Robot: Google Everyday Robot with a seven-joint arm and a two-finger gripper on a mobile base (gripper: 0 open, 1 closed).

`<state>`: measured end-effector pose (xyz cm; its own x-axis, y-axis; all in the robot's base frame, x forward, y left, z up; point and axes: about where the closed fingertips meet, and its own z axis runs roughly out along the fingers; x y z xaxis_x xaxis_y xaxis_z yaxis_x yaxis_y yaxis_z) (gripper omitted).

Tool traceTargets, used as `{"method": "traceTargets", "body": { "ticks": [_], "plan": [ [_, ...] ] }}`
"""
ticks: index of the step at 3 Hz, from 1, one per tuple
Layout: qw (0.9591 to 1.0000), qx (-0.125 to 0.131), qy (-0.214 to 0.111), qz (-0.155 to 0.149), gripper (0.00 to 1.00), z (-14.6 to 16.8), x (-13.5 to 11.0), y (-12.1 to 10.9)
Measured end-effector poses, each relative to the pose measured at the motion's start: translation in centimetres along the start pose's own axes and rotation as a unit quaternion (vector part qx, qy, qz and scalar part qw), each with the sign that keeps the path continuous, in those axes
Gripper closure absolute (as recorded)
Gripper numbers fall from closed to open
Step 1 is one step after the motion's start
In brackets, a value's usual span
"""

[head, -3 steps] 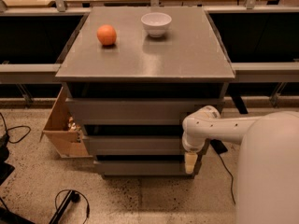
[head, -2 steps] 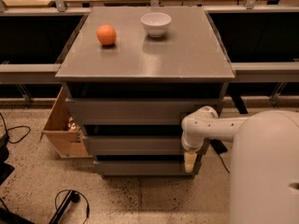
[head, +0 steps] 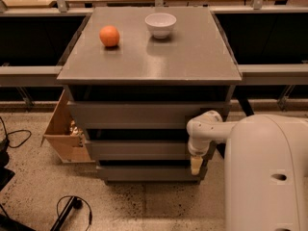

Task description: Open middle drawer

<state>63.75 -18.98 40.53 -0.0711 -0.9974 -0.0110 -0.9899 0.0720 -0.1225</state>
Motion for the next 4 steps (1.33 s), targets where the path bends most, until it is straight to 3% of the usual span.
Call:
{"method": "traceTargets", "body": {
  "ticks": [1, 3, 4],
  "plan": [
    [0.9995, 0.004, -0.001, 0.031, 0.42, -0.6, 1.8, 1.7],
    [0.9994, 0.004, -0.002, 0.033, 0.89, -2.0, 1.8, 1.6],
    [0.9994, 0.004, -0.002, 0.033, 1.0, -2.4, 1.8, 1.6]
  ]
}}
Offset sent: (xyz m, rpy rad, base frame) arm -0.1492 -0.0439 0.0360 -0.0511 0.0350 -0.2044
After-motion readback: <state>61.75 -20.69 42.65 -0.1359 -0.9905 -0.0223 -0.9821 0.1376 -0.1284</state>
